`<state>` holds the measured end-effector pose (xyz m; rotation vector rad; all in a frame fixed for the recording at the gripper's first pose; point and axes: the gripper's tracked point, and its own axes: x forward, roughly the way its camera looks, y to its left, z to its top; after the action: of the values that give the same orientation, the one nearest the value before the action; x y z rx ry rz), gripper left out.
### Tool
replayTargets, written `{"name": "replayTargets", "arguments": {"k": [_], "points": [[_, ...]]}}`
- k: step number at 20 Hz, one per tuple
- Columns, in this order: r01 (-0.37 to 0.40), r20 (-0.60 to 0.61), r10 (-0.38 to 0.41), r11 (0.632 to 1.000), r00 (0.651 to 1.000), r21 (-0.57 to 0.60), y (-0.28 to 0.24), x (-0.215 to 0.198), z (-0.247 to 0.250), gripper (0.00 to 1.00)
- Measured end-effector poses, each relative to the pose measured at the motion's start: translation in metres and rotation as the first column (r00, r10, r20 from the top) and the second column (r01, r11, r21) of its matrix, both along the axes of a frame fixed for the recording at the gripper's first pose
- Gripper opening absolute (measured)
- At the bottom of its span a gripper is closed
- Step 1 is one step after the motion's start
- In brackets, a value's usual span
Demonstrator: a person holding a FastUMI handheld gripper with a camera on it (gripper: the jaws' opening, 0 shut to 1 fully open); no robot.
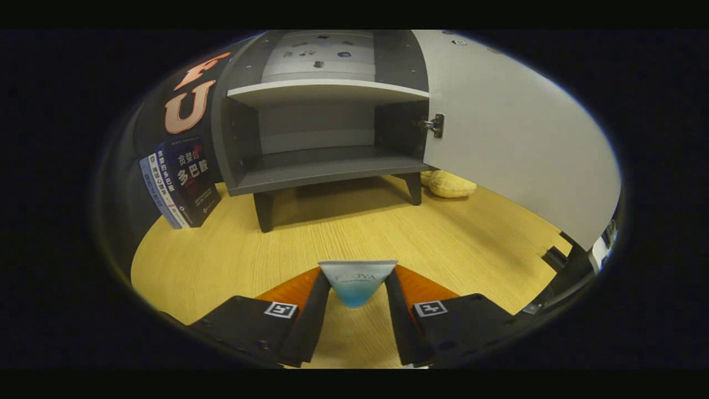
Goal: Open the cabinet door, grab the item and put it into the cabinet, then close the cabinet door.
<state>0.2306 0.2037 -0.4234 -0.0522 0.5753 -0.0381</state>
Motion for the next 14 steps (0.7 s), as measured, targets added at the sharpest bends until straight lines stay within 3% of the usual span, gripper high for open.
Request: {"name": "replayTargets", "arguments": {"k": [8, 14], "points": [[-0.037, 0.016, 0.037, 0.999, 0.999, 0.03, 0.006, 0.008, 0.092, 0.63], [-0.145, 0.082, 0.143, 0.989, 0.986, 0.022, 0.034, 0.027, 0.186, 0.63]]}}
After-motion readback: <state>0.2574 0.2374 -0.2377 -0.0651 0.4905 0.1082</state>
